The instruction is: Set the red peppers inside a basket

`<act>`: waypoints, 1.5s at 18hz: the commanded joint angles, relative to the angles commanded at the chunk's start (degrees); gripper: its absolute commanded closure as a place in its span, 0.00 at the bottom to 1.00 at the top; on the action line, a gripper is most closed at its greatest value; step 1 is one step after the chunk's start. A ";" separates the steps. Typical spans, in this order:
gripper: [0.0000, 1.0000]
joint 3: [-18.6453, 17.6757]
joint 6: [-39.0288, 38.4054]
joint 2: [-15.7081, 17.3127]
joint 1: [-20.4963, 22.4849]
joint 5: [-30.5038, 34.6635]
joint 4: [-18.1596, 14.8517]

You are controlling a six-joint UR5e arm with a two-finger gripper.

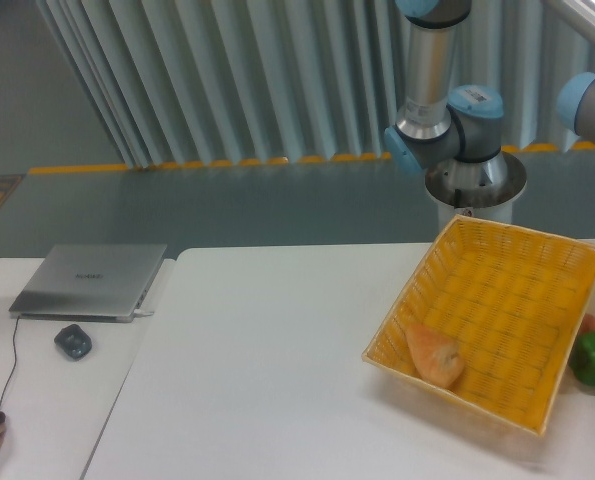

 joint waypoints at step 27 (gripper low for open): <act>0.00 -3.08 7.21 1.15 4.48 -9.76 5.36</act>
